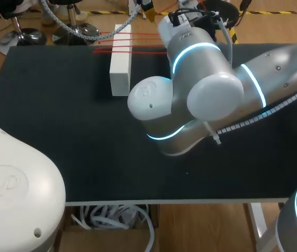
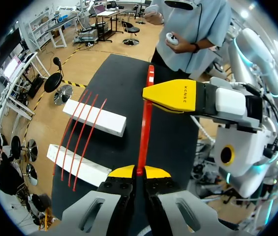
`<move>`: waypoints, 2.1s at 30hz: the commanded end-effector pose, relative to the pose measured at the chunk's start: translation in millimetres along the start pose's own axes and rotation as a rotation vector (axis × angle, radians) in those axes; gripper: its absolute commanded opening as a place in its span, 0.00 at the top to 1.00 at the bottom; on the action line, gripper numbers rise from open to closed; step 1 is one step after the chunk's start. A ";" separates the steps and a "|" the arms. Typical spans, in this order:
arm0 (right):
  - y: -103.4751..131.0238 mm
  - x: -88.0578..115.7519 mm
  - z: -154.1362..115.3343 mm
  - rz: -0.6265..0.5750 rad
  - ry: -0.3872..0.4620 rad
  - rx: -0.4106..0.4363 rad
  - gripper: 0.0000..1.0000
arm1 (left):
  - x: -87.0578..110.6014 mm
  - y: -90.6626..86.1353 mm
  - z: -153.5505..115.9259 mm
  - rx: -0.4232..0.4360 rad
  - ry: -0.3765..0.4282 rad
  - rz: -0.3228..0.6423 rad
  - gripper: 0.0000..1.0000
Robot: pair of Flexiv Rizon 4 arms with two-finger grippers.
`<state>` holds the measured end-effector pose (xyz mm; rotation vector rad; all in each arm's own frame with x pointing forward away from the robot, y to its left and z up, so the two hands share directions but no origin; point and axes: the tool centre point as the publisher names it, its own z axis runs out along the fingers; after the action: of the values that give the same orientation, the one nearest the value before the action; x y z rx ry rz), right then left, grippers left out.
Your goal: Grab the tape and strap the tape.
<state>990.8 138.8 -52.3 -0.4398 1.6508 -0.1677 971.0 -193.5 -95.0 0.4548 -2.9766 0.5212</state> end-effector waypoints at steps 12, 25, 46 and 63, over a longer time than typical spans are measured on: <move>7.4 -0.4 -1.5 -0.008 0.006 0.004 1.00 | 0.3 -0.4 -0.5 -0.003 -0.001 -0.001 1.00; 14.1 3.4 -4.5 -0.023 0.007 0.017 1.00 | 0.3 -0.4 -0.5 -0.003 -0.001 -0.001 1.00; 34.0 -7.5 -13.3 -0.044 0.066 0.017 1.00 | 0.3 -0.4 -0.5 -0.003 -0.001 -0.001 1.00; 13.5 -8.3 -4.0 0.018 0.096 -0.111 1.00 | 0.3 -0.4 -0.5 -0.003 -0.001 -0.001 1.00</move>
<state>982.4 162.1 -55.4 -0.4512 1.7456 -0.1424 971.0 -193.1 -95.1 0.4551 -2.9766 0.5202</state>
